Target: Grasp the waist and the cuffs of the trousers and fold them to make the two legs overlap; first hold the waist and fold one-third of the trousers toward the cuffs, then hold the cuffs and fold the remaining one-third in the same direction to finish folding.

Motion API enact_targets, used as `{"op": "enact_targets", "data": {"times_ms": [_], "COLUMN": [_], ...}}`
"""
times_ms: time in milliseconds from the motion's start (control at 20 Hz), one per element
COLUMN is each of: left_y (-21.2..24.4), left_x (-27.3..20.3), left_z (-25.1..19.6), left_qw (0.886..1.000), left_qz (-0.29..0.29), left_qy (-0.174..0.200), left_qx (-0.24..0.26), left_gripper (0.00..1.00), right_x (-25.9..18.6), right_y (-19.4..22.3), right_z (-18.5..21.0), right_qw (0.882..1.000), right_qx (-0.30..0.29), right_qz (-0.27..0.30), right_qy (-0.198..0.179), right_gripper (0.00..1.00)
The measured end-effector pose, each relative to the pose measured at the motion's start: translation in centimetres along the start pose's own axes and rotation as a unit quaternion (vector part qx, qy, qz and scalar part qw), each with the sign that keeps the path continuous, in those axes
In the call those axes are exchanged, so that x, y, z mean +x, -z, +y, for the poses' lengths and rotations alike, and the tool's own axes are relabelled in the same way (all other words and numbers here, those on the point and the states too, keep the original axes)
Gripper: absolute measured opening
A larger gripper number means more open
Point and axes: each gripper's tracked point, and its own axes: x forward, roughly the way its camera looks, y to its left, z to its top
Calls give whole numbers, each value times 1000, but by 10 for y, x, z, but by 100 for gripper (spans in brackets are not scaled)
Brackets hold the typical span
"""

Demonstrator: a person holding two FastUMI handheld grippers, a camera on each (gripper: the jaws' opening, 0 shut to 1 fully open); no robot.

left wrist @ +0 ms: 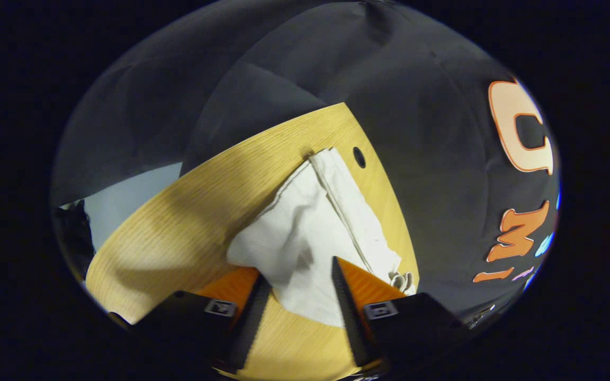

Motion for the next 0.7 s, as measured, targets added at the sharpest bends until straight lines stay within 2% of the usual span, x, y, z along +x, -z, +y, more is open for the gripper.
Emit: {"op": "enact_targets", "data": {"times_ms": [100, 200, 450, 700], "left_y": [0, 3, 2, 4], "left_x": [-2, -10, -35, -61], "left_z": [6, -1, -58, -121], "left_qw": [1000, 999, 998, 994], "left_qz": [-5, -8, -42, -69], "left_qy": [-29, -37, -15, 6], "left_qx": [-6, 4, 45, 84], "left_gripper": [47, 13, 12, 10], "right_x": [-3, -4, -6, -8], "right_y": [0, -2, -9, -14], "right_z": [-3, -5, -7, -13], "right_qw": [1000, 1000, 999, 999], "right_qx": [14, 25, 30, 5], "right_qz": [-4, -10, -25, -32], "right_qy": [2, -2, -14, -20], "right_gripper": [97, 97, 97, 97]}}
